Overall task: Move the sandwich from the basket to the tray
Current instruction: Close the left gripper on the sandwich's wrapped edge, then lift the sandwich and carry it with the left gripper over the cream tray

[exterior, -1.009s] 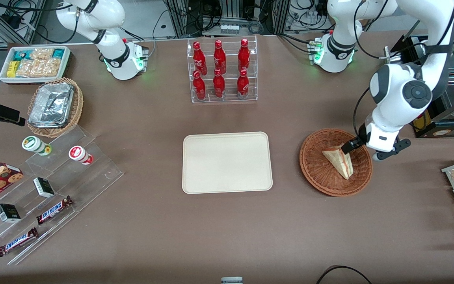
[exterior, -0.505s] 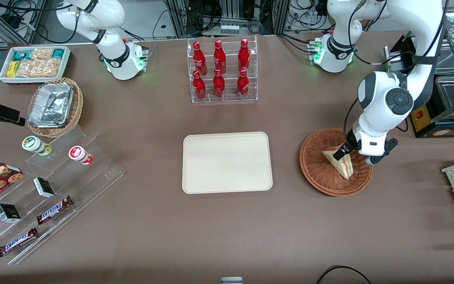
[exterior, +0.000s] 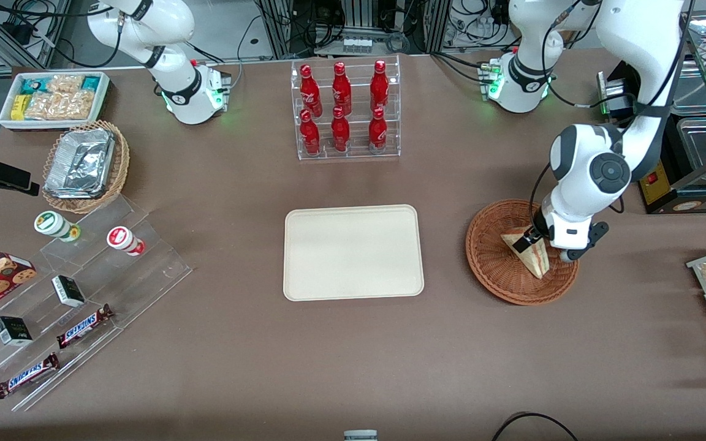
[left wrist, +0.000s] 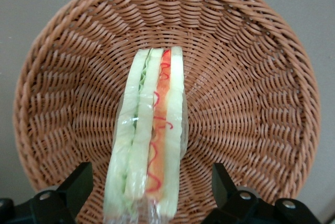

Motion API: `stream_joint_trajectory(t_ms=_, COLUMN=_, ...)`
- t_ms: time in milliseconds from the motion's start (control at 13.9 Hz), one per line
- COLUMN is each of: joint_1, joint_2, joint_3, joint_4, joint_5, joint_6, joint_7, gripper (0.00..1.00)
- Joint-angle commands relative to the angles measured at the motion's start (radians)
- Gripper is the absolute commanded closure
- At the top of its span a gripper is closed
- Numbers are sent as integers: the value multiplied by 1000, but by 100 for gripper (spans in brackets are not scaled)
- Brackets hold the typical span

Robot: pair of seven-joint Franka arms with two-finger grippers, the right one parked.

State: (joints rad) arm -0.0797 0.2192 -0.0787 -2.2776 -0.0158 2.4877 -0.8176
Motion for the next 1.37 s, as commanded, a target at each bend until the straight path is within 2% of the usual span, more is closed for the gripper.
stream_joint_trajectory(t_ms=0, joint_1=1, joint_2=29, joint_3=4, joint_4=-2, joint_5=10, joint_6=23, joint_7=-28, gripper=5)
stream_joint_trajectory(t_ms=144, joint_1=3, joint_2=22, joint_3=4, joint_4=-2, joint_5=10, joint_6=11, joint_7=-31, gripper=97)
stream_joint_trajectory(t_ms=216, joint_1=3, joint_2=11, joint_3=4, joint_4=1, joint_5=10, joint_6=-7, joint_7=-23, gripper=100)
stream_joint_trajectory(t_ms=505, joint_1=-3, joint_2=-60, joint_3=4, joint_4=62, joint_5=14, joint_6=-180, joint_7=-15, gripper=100)
stream_joint_trajectory(t_ms=721, joint_1=-17, joint_2=-52, joint_3=-10, joint_4=229, joint_5=14, joint_6=-378, joint_7=-3, gripper=100)
stream_joint_trajectory(t_ms=937, joint_1=-101, joint_2=6, joint_3=-19, joint_4=361, joint_5=11, joint_6=-478, joint_7=-17, gripper=100)
stream_joint_trajectory(t_ms=1297, joint_1=-282, joint_2=171, joint_3=-19, joint_4=542, joint_5=7, joint_6=-490, joint_7=-2, gripper=100)
